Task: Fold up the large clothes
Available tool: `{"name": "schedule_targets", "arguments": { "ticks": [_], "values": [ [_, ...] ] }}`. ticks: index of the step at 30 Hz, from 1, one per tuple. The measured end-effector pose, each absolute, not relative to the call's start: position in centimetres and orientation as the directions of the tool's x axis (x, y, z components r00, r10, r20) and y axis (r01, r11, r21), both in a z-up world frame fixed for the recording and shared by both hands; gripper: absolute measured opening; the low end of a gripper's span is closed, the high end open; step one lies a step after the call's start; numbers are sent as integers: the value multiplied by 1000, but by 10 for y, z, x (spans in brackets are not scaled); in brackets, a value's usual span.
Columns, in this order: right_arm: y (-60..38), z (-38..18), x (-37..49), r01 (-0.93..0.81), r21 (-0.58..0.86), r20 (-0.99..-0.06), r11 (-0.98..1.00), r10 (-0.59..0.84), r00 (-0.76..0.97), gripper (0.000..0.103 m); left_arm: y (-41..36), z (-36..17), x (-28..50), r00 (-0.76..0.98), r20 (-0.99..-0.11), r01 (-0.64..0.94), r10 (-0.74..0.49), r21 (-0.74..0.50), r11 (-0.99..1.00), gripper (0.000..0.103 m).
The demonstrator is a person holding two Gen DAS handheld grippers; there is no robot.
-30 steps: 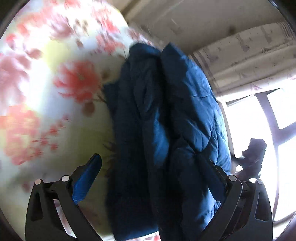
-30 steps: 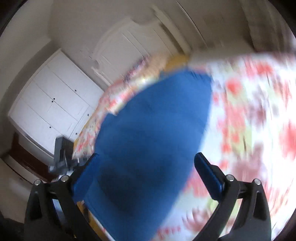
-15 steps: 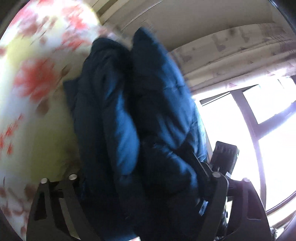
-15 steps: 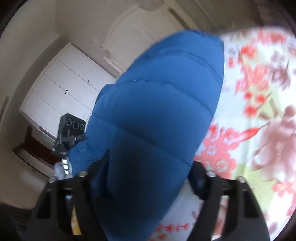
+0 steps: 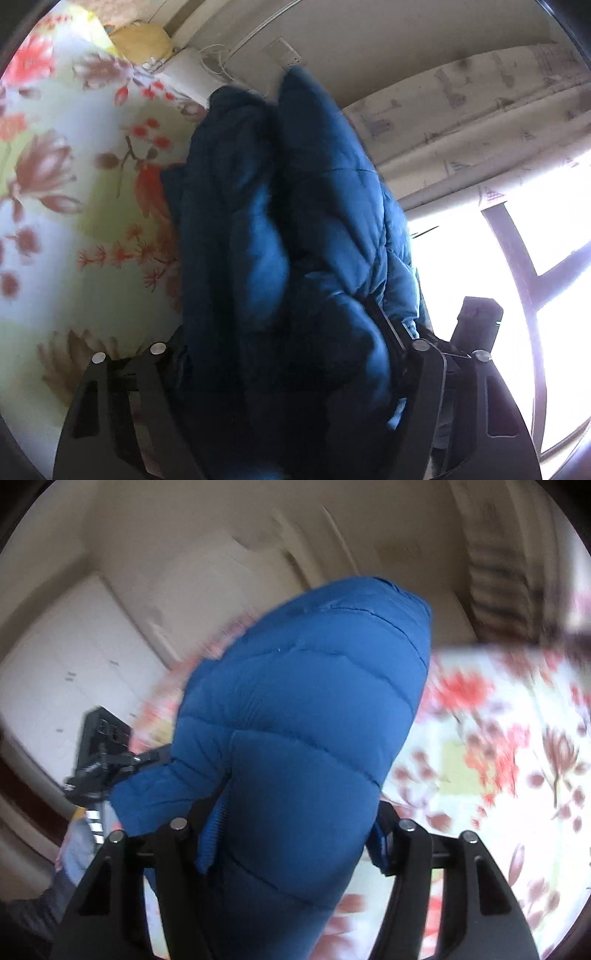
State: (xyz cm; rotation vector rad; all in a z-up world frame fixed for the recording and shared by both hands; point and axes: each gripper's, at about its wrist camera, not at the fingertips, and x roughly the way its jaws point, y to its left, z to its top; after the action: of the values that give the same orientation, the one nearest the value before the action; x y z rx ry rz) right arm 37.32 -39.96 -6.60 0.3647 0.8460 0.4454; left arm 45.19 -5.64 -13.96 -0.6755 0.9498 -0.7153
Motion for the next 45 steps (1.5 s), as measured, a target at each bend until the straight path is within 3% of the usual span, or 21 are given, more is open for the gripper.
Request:
{"name": "schedule_targets", "arguments": {
  "ticks": [2, 4, 7, 10, 14, 16, 19, 21, 26, 31, 35, 38, 41, 45],
  "values": [
    [-411, -81, 367, -196, 541, -592, 818, 536, 602, 86, -55, -136, 445, 405, -481, 238, -778, -766, 598, 71],
    [-407, -76, 355, -175, 504, -590, 846, 486, 645, 88, -55, -128, 439, 428, -509, 256, -747, -725, 640, 73],
    [-382, -40, 326, -77, 307, -595, 949, 254, 763, 90, -43, -107, 419, 488, -502, 269, -714, -692, 670, 75],
    [-326, -7, 292, -196, 211, -473, 958, 276, 837, 90, -21, -87, 389, 612, -434, 243, -661, -692, 680, 83],
    [-224, -7, 283, -289, -30, -496, 957, 237, 836, 89, 11, -69, 346, 763, -387, 161, -518, -662, 732, 94],
    [-176, -31, 295, -334, -159, -575, 929, 188, 797, 87, 15, -55, 329, 794, -395, 154, -461, -603, 783, 95],
    [-133, -71, 286, -365, -365, -596, 856, 87, 799, 70, 20, -31, 301, 841, -409, 148, -354, -455, 878, 97],
    [-130, -70, 265, -399, -372, -592, 838, 117, 797, 65, 18, -15, 288, 868, -411, 128, -278, -356, 926, 98],
    [-166, -47, 200, -517, -216, -564, 828, 326, 758, 70, -1, 19, 257, 916, -383, 68, -121, -150, 986, 98],
    [-250, 28, 160, -333, -13, -346, 943, 308, 886, 94, -42, 48, 220, 957, -285, 27, -46, -67, 997, 98],
    [-284, 75, 129, -195, 62, -223, 979, 204, 953, 101, -75, 57, 209, 958, -285, 17, -18, -5, 1000, 98],
    [-282, 79, 114, -107, 32, -245, 994, 112, 963, 101, -91, 43, 206, 943, -331, 29, -19, 26, 999, 98],
    [-281, 62, 113, -55, 22, -314, 998, 59, 948, 101, -101, 17, 208, 900, -434, 64, -35, 54, 997, 98],
    [-290, 41, 111, -10, 96, -380, 995, 46, 924, 101, -107, 3, 204, 874, -483, 98, -53, 68, 993, 98]
  ]
}}
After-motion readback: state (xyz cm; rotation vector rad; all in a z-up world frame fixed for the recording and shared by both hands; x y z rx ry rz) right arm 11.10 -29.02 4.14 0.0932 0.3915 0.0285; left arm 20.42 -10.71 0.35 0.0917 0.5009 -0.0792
